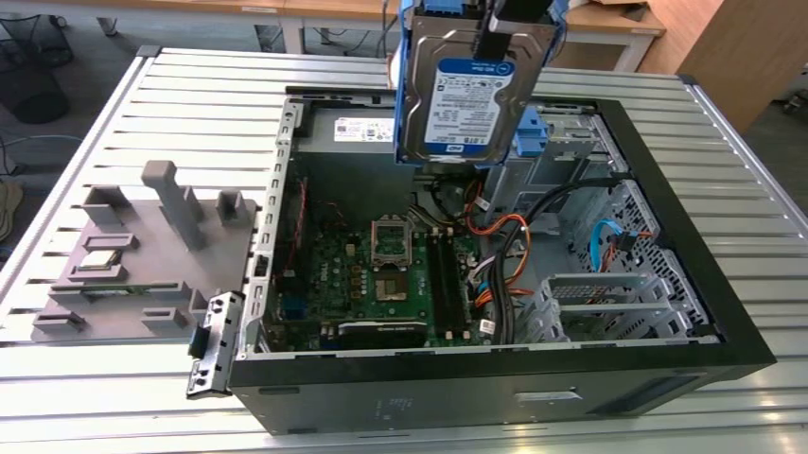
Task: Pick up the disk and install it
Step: 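Pick up the disk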
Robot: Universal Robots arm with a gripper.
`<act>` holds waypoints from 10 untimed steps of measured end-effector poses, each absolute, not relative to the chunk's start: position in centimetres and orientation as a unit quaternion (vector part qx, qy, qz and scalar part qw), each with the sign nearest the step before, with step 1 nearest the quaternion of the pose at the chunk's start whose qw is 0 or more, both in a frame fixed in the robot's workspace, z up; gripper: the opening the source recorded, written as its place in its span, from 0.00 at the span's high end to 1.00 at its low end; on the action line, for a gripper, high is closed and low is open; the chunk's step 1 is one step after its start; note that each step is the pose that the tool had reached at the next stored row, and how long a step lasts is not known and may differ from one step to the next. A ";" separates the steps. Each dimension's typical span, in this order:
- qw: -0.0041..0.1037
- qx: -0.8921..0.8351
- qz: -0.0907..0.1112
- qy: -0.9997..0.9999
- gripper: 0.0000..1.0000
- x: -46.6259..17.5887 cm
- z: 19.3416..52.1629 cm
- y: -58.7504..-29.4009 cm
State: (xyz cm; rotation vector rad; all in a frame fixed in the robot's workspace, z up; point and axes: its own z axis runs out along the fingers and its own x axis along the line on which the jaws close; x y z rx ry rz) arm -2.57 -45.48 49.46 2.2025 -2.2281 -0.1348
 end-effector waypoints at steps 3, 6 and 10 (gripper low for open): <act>0.003 0.702 -0.043 -0.711 0.65 -2.6 49.5 -45.9; 0.003 0.701 -0.042 -0.711 0.65 -2.6 49.4 -46.2; 0.004 0.701 -0.042 -0.712 0.65 -2.6 49.4 -46.7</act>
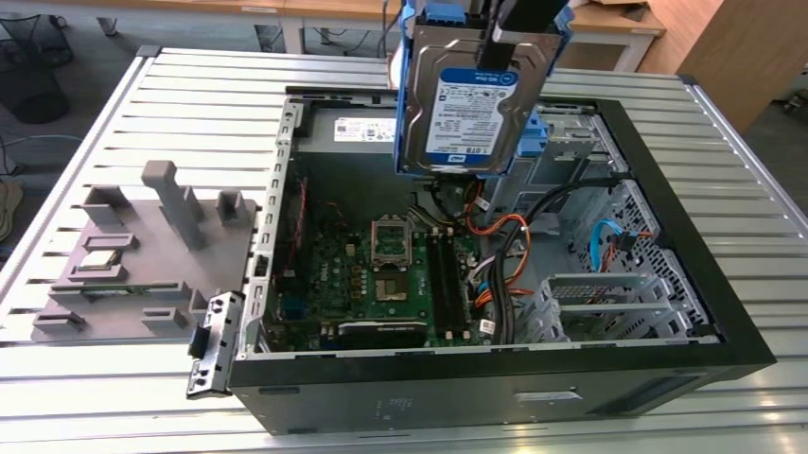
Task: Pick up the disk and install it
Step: 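Pick up the disk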
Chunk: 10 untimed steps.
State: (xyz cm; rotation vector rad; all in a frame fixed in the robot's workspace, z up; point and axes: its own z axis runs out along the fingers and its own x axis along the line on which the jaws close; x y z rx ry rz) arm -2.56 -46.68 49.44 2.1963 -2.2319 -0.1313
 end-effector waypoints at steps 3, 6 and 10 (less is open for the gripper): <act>0.004 0.700 -0.041 -0.713 0.65 -2.5 49.4 -47.0; 0.005 0.700 -0.041 -0.713 0.65 -2.5 49.4 -47.3; 0.005 0.699 -0.041 -0.714 0.65 -2.5 49.4 -47.8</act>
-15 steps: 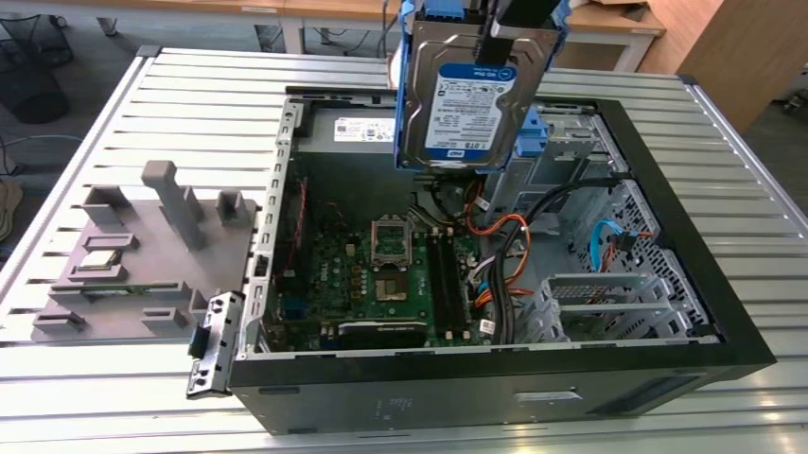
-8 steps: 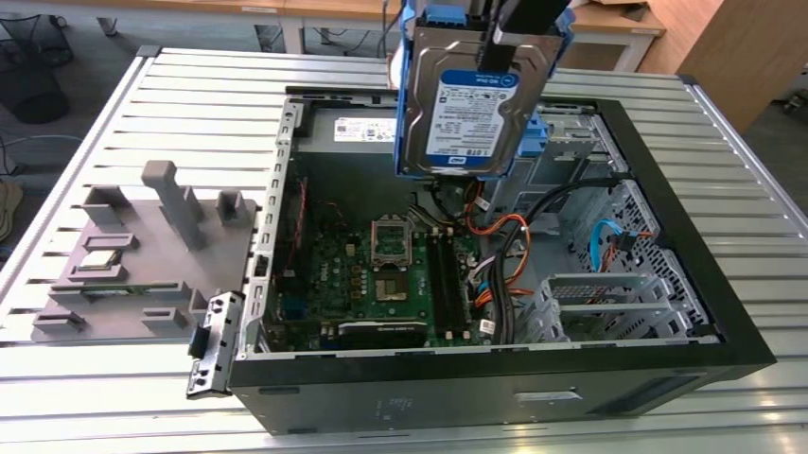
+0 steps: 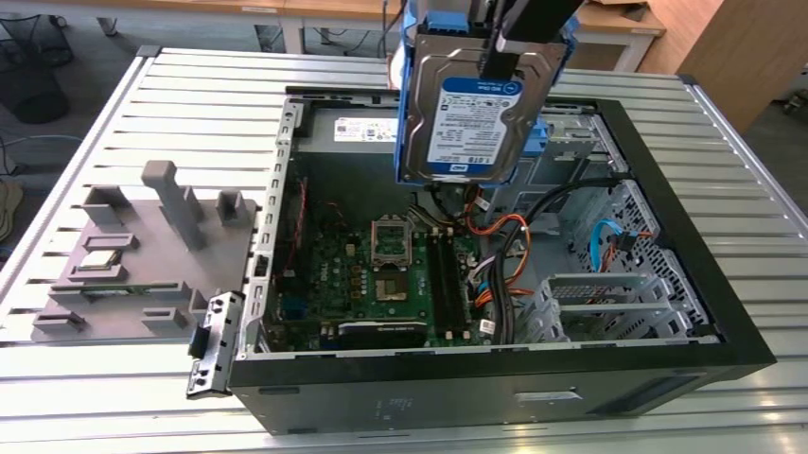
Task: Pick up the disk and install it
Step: 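Pick up the disk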
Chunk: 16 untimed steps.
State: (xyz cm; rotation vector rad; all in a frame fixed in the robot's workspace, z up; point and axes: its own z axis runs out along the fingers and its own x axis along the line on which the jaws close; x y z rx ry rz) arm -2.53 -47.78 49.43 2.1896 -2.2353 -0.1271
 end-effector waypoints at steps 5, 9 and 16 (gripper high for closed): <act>0.006 0.698 -0.040 -0.715 0.65 -2.5 49.4 -48.3; 0.006 0.697 -0.039 -0.716 0.65 -2.4 49.4 -48.6; 0.007 0.696 -0.039 -0.717 0.65 -1.9 49.3 -48.9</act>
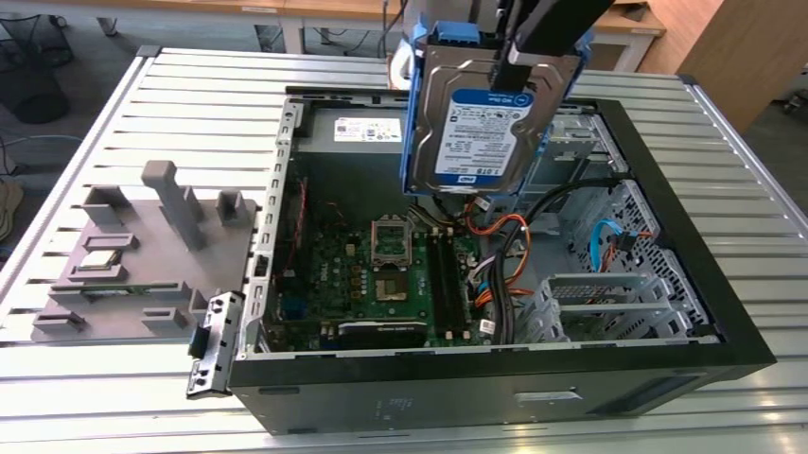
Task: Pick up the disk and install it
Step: 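Pick up the disk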
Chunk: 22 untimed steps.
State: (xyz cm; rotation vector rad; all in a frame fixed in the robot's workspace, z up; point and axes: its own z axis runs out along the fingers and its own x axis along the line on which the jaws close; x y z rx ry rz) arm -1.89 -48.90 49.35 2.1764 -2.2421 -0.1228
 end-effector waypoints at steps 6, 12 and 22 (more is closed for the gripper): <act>0.008 0.695 -0.040 -0.718 0.65 -1.2 49.3 -49.1; 0.010 0.694 -0.041 -0.719 0.65 -0.4 49.2 -49.3; 0.011 0.691 -0.041 -0.721 0.65 0.7 49.2 -50.0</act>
